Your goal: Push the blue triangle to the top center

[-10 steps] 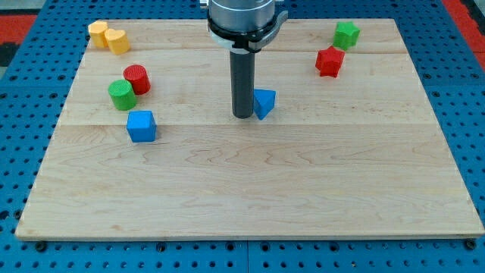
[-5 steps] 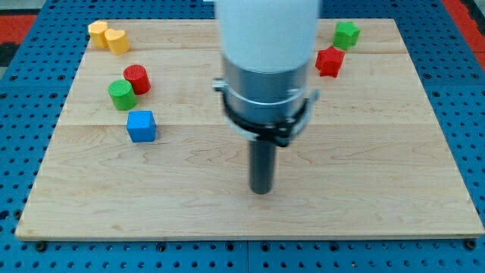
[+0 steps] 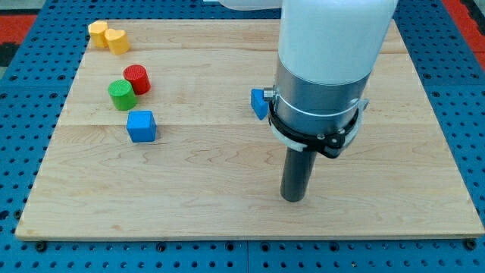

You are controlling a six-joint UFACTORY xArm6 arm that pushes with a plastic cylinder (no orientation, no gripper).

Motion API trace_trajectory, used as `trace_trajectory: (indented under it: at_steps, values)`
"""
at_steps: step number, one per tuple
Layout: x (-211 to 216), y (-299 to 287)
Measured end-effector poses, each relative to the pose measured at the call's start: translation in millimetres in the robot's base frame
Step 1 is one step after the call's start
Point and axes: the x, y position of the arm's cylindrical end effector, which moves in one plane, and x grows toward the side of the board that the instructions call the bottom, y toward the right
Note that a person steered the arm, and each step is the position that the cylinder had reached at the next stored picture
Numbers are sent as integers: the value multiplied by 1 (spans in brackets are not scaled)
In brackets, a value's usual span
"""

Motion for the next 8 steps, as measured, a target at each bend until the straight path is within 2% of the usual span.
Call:
trace_trajectory:
  at_steps: [1,3,5,6,7,8]
  values:
    - [-59,-1]
    - [-197,-62]
    - [-288,-95]
    - [-304,-94]
    - [-213,-107]
    - [-96,-163]
